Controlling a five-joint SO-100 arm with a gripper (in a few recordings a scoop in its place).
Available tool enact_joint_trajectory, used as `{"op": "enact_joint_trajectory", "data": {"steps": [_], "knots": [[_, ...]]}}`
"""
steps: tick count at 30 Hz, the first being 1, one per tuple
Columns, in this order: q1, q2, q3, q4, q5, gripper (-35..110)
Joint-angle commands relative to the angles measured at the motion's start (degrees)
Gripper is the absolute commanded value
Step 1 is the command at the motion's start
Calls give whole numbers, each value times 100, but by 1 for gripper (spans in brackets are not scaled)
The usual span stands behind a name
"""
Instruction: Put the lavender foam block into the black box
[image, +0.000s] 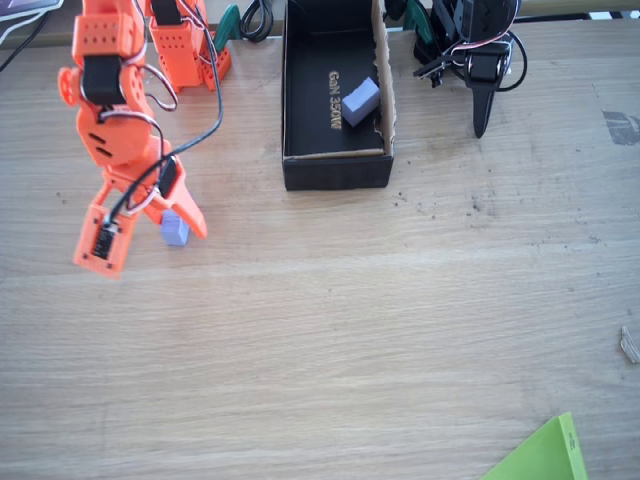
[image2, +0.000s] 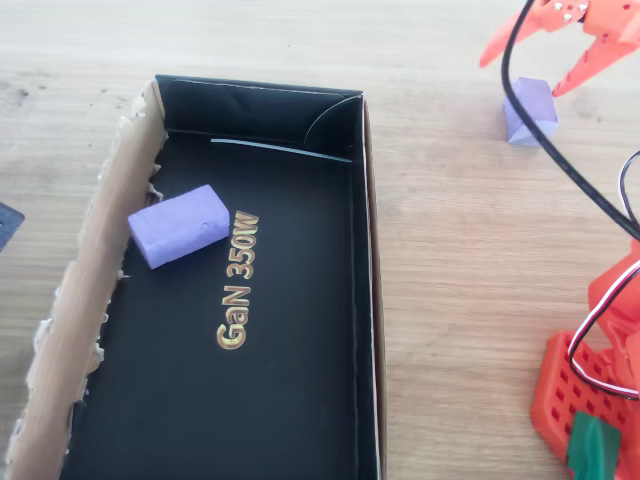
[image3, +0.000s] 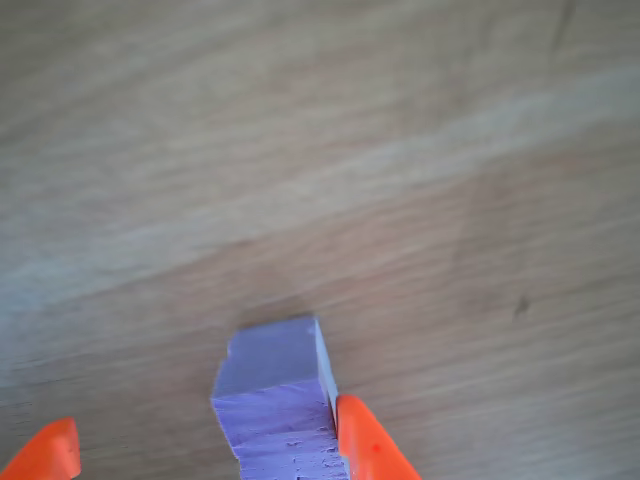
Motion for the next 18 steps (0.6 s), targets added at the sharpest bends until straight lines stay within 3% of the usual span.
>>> {"op": "enact_joint_trajectory", "data": {"steps": [1, 18], "knots": [[26, 88, -123, 114, 457, 35], [18, -246, -132, 18, 765, 36]]}}
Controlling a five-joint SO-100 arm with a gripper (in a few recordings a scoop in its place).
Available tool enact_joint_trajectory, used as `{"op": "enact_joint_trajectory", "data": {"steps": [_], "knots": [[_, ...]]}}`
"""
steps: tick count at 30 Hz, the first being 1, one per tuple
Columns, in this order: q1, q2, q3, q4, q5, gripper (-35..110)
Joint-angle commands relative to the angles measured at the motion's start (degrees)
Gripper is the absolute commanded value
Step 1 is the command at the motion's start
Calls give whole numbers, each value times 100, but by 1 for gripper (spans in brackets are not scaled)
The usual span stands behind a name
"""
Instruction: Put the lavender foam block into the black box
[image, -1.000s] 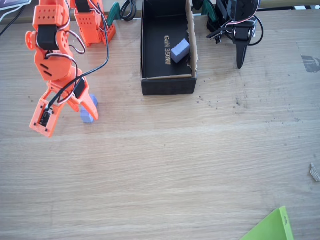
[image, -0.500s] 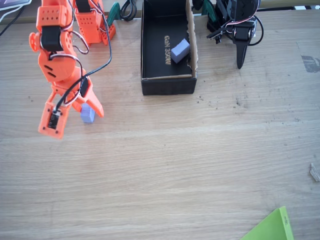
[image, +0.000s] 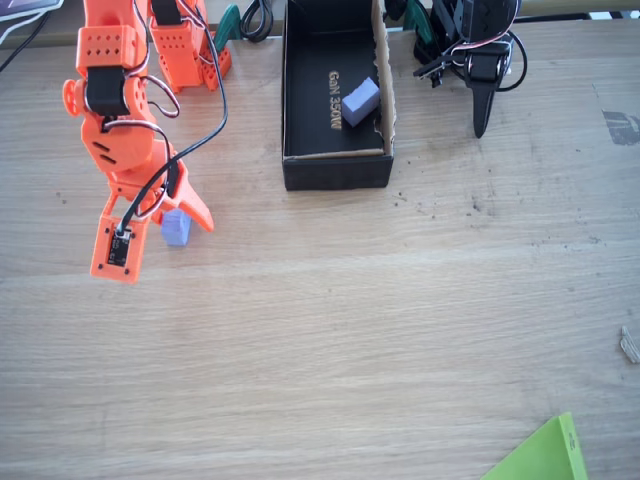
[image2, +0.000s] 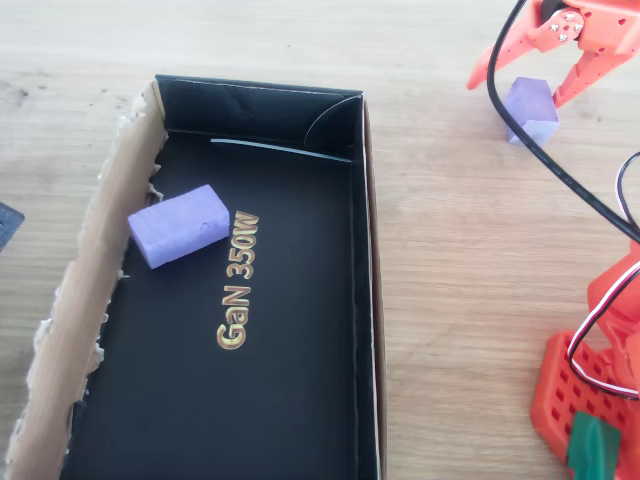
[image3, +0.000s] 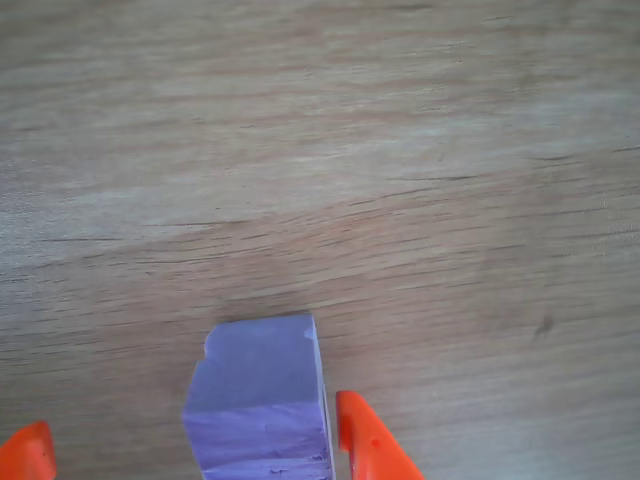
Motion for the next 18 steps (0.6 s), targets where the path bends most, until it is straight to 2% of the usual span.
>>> {"op": "enact_joint_trajectory", "data": {"steps": [1, 3, 5, 11, 18], "knots": [[26, 53, -114, -18, 70, 35], [53, 35, -114, 18, 123, 25], [88, 26, -114, 62, 220, 0], [114, 53, -70, 325, 598, 0], [123, 237, -62, 554, 580, 0]]}}
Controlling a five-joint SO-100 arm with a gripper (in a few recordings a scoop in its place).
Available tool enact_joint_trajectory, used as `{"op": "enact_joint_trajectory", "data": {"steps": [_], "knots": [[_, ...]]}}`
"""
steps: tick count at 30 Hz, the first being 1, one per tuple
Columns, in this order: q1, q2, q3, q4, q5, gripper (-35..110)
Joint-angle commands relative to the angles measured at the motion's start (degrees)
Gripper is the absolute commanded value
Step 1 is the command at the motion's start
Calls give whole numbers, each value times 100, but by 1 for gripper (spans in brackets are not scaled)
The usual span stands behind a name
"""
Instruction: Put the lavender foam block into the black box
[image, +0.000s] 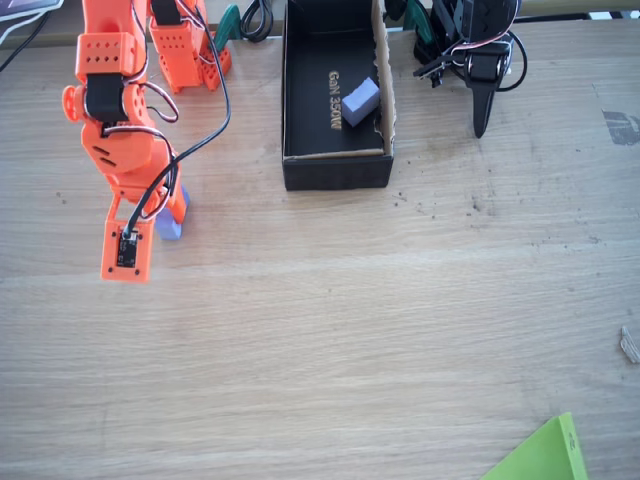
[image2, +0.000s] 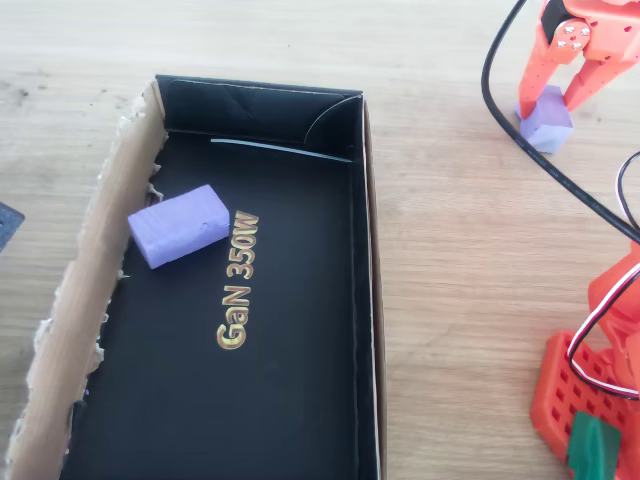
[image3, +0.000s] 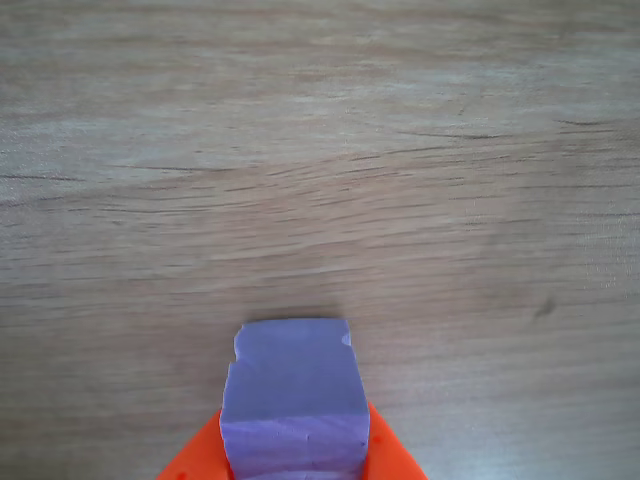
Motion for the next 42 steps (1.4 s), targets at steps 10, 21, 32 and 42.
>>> {"op": "enact_joint_trajectory", "data": {"steps": [10, 21, 32, 42], "knots": [[149, 2628, -132, 2092, -536, 0], [-861, 4588, 809, 2294, -650, 0], [-4017, 4755, 1187, 1925, -422, 0], [-5607, 3138, -483, 2250, -870, 0]]}}
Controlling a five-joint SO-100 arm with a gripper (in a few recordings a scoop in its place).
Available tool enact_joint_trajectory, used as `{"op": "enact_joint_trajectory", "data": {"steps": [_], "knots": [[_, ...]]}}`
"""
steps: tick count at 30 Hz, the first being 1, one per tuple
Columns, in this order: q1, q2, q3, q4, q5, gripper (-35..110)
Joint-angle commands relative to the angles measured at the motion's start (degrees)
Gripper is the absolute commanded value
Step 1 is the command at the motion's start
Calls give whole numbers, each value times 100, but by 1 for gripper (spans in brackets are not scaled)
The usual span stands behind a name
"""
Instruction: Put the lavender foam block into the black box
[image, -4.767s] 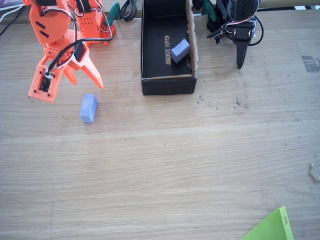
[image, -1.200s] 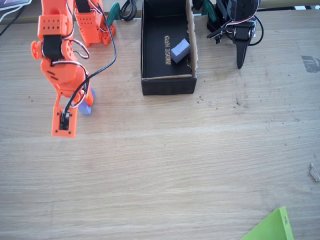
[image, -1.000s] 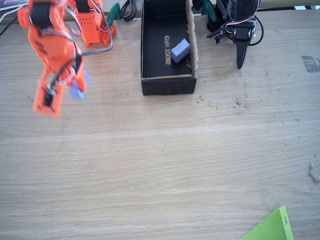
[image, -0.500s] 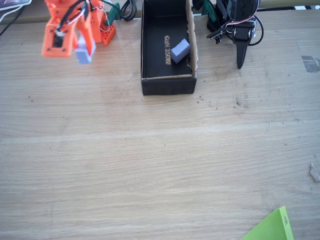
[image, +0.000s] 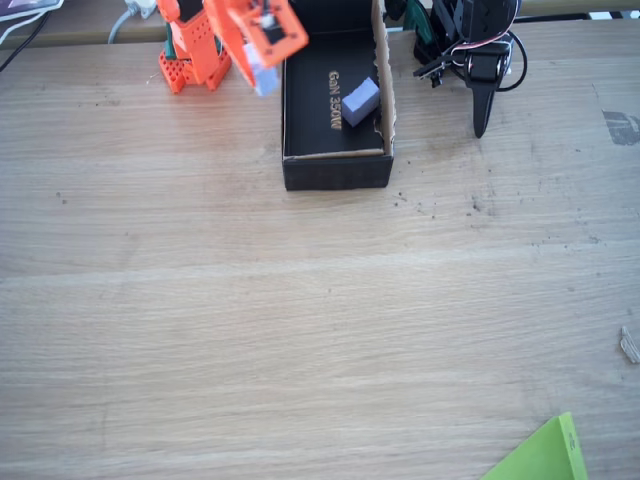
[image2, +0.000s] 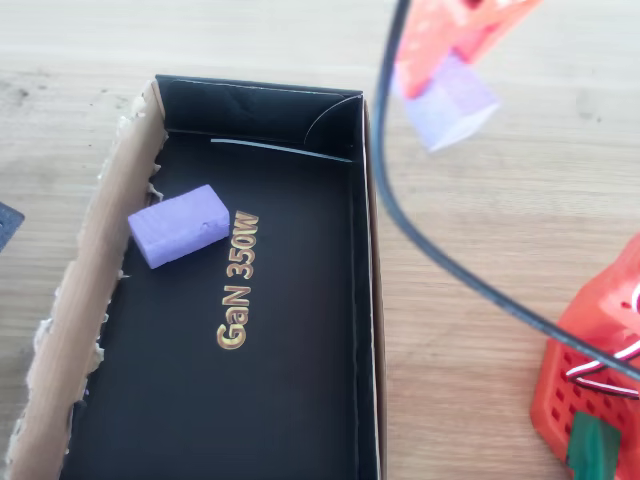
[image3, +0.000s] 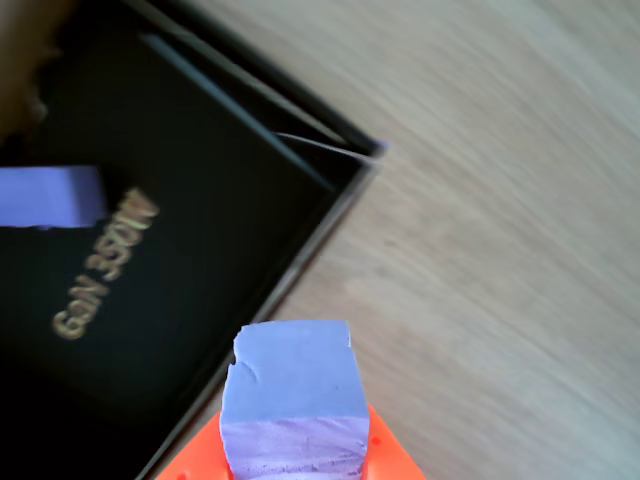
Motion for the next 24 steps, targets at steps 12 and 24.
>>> {"op": "enact_joint_trajectory", "data": {"steps": [12, 24], "knots": [[-905, -1670, -2127, 598, 229, 0], [-940, -1679, -2127, 431, -18, 5]]}}
